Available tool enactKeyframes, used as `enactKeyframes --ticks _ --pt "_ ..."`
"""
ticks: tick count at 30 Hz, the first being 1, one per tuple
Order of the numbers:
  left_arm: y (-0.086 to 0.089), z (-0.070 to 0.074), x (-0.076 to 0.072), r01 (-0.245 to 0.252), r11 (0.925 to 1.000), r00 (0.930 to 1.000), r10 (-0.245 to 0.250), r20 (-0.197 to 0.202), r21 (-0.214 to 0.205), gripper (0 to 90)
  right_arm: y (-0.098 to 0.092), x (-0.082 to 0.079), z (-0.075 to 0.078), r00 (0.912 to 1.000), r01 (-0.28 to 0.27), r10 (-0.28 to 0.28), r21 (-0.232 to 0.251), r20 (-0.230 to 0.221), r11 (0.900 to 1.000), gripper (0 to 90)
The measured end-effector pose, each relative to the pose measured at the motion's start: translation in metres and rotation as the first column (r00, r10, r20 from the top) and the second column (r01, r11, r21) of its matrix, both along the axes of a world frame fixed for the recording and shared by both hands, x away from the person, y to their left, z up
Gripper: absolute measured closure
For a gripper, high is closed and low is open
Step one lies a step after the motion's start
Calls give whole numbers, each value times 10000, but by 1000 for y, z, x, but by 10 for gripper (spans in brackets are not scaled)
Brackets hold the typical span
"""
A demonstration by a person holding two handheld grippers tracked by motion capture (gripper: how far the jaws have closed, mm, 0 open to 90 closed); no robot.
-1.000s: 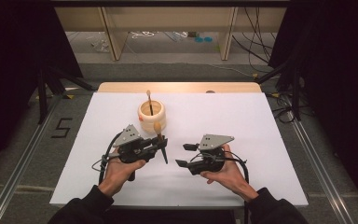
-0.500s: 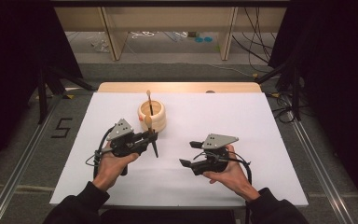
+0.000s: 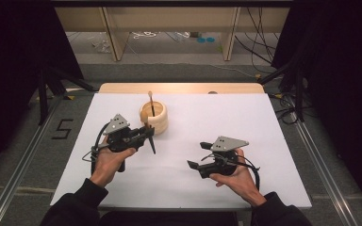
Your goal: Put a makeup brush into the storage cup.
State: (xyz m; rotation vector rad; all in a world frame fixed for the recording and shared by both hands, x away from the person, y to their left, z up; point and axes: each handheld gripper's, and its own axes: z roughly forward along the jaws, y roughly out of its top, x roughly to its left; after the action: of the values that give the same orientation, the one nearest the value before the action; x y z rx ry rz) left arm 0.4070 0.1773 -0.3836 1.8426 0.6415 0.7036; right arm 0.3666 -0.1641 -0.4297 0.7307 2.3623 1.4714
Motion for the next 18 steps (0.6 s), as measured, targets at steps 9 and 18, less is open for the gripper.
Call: enactKeyframes --ticks 9,18 --pt "6 4 6 -95 9999 10000 95 -9 47 776 -7 -4 -2 9996 279 -279 25 -32 9996 186" --pt "-6 6 -2 -1009 9664 9714 443 -2334 -2365 776 -10 -5 -7 9995 310 -311 -137 -43 9994 182"
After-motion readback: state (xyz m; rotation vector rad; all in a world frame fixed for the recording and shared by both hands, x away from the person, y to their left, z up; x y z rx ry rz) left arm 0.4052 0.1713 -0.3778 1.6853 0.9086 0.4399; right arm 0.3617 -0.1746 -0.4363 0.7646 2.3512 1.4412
